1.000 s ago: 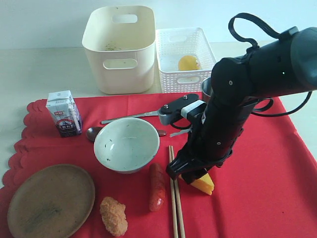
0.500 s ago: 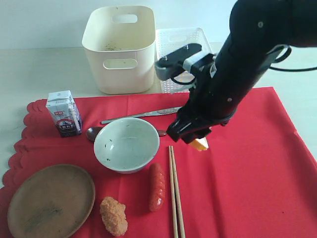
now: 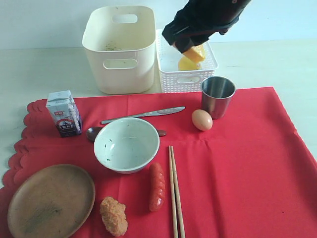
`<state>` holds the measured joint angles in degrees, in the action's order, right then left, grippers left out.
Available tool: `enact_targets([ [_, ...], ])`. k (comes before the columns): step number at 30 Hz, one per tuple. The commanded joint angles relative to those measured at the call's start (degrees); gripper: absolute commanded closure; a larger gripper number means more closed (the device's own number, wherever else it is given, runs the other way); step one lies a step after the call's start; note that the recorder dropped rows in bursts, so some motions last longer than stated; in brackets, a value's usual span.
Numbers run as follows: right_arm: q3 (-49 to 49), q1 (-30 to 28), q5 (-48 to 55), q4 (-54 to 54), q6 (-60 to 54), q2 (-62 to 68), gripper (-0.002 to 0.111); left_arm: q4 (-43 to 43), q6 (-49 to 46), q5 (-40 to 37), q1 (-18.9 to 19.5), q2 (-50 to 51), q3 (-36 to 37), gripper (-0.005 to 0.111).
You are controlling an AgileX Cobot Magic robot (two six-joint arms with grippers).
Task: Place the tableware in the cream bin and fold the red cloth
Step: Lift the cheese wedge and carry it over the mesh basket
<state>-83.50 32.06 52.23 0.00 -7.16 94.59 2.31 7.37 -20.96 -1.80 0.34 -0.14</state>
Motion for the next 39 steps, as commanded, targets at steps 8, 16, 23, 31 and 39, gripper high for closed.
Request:
enact_targets([
  [8,-6.1,-6.6,-3.0,0.0,0.1,6.6,0.108,0.1,-0.1,0.7,0.1,-0.3,0.1,0.107],
  [16,-10.1,-9.9,-5.6,1.1,0.1,14.0,0.108,0.1,-0.1,0.7,0.1,-0.3,0.1,0.107],
  [23,-14.9,-11.7,-7.1,3.1,0.1,20.2,0.108,0.1,-0.1,0.7,0.1,-0.3,0.1,0.107],
  [31,-21.3,-11.9,-8.3,4.1,0.1,26.6,0.108,0.1,-0.1,0.7,0.1,-0.3,0.1,0.107],
  [39,-26.1,-13.2,-10.2,6.5,-0.3,31.6,0.108,0.1,-0.1,0.7,0.1,-0.3,0.1,0.107],
])
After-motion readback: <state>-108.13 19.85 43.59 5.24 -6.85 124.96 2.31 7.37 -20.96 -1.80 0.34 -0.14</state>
